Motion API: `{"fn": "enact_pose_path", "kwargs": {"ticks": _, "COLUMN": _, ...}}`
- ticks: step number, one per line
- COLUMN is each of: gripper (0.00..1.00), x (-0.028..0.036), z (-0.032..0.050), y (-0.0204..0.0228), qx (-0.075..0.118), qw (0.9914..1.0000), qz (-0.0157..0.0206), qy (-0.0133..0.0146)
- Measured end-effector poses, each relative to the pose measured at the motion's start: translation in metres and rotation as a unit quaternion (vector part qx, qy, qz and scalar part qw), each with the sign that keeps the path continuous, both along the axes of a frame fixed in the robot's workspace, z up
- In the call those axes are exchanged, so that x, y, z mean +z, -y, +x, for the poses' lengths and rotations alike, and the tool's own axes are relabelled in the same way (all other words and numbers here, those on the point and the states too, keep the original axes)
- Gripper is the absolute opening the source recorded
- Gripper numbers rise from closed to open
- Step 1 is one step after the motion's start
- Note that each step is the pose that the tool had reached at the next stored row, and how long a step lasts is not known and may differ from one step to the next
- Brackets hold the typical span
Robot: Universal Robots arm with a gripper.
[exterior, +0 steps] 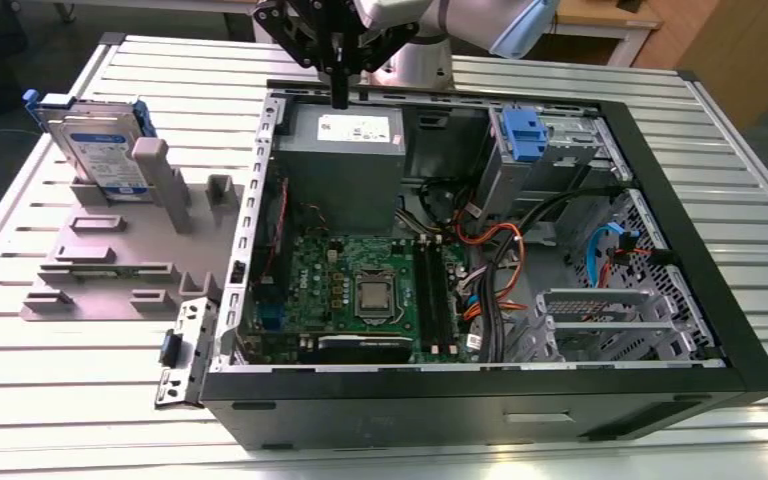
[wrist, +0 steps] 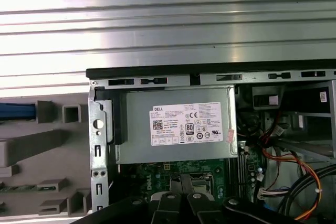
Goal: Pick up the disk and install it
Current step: 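Reach for the disk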
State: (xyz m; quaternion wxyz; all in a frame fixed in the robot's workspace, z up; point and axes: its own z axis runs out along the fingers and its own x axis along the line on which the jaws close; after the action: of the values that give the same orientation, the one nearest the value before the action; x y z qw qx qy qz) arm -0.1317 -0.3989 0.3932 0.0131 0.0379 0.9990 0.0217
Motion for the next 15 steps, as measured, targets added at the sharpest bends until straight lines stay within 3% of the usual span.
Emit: {"fn": "enact_pose_path", "kwargs": {"ticks": 15, "gripper": 0.11, "x": -0.0010, "z": -0.0062, "y": 0.0000, "qx": 0.000, "qw": 1.00000, "qz": 0.0000, "qy": 0.0000}}
